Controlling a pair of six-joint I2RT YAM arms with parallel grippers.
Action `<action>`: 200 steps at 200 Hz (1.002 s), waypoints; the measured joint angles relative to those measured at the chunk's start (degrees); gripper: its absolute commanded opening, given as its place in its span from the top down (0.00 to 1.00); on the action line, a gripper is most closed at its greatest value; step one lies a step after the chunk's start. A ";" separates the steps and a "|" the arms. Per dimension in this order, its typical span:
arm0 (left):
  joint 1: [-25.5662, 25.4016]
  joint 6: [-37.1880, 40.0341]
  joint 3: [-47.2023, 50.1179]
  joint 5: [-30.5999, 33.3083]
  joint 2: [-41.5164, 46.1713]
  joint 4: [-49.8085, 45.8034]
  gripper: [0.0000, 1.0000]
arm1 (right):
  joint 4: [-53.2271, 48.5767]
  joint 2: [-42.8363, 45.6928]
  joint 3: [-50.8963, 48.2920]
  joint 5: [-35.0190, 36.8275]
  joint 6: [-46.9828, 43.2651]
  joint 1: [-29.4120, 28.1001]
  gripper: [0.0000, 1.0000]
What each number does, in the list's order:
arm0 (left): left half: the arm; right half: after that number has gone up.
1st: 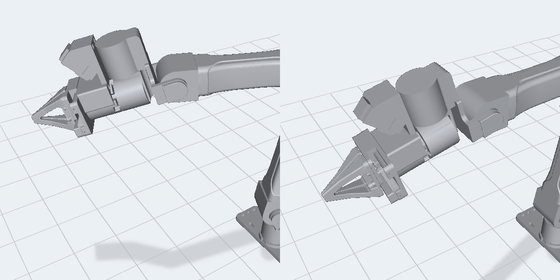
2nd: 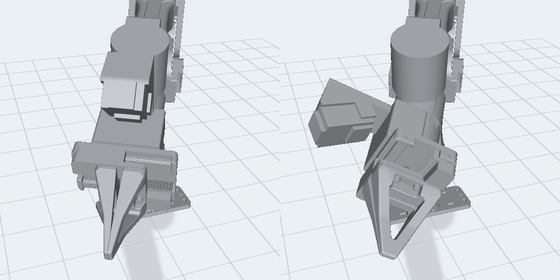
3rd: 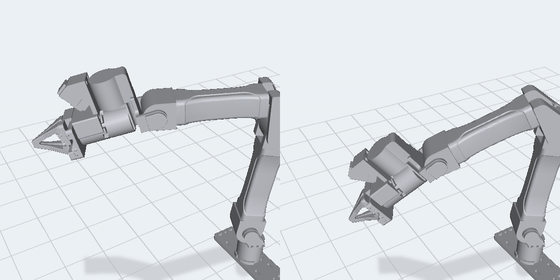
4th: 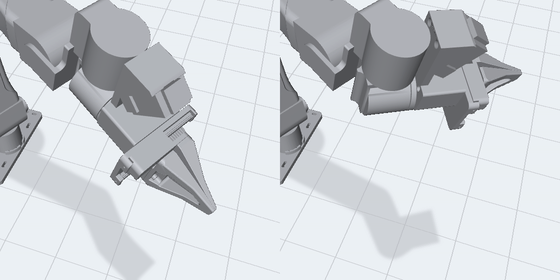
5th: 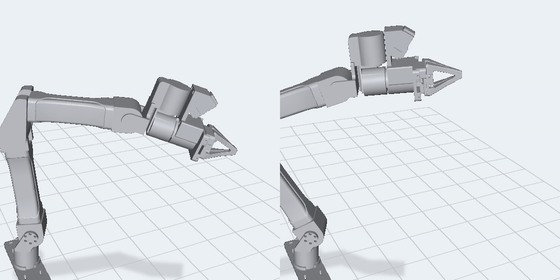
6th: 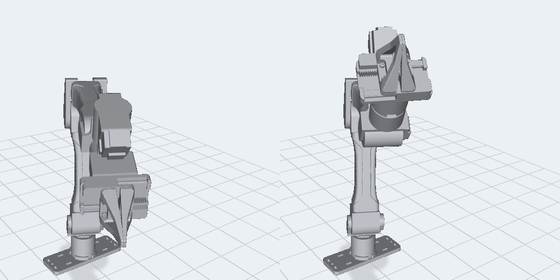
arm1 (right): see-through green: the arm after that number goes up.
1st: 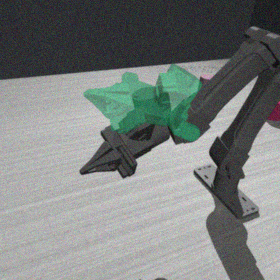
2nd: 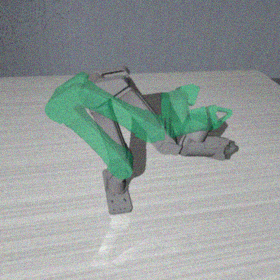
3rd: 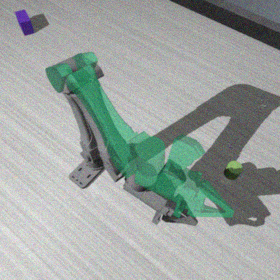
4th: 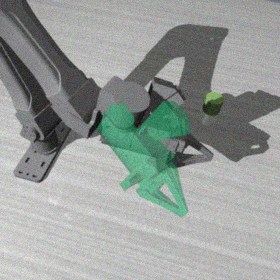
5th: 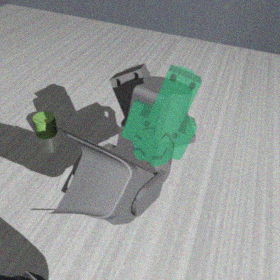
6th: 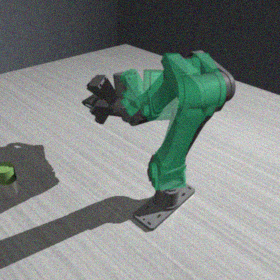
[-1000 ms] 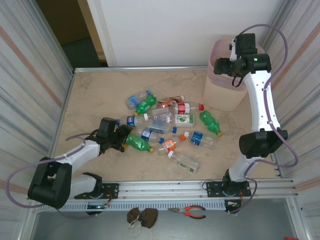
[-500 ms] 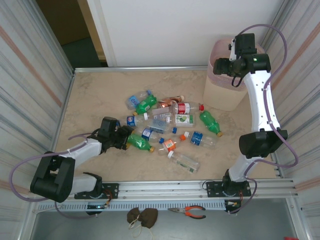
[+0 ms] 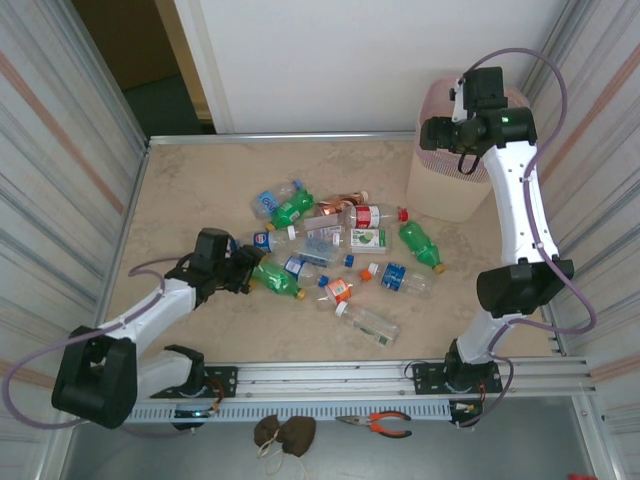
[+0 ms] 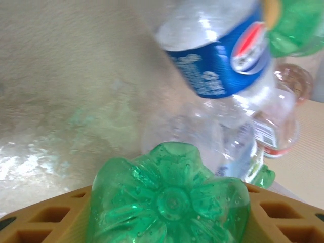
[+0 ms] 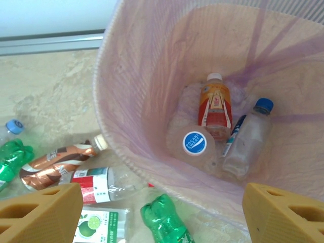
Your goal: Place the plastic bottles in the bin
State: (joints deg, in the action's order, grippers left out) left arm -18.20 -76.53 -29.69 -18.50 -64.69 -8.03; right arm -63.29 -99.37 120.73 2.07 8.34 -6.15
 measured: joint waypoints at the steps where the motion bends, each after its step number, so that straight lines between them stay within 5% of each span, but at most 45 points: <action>1: 0.00 0.22 -0.20 0.02 0.24 -0.26 0.46 | 0.00 0.00 0.00 -0.04 0.00 -0.02 0.19; 50: 0.63 9.46 -7.37 0.31 5.86 -5.92 0.50 | 3.13 3.58 -2.89 -4.50 0.02 -1.05 0.19; 100: 0.63 19.80 -13.14 -1.81 7.89 -5.27 0.54 | 14.75 13.75 -18.67 -18.84 1.18 -1.36 0.20; 151: 0.63 28.68 -15.78 -11.67 7.80 4.79 0.58 | 34.69 25.05 -36.35 -37.88 4.33 -3.32 0.19; 200: 0.04 35.04 -21.81 -21.62 4.83 15.69 0.63 | 44.33 29.00 -38.84 -50.01 3.34 -11.43 0.16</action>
State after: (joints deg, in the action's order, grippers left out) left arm -18.15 -41.50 -51.51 -40.12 -59.86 7.66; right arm -18.96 -70.37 81.89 -47.94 11.68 -17.58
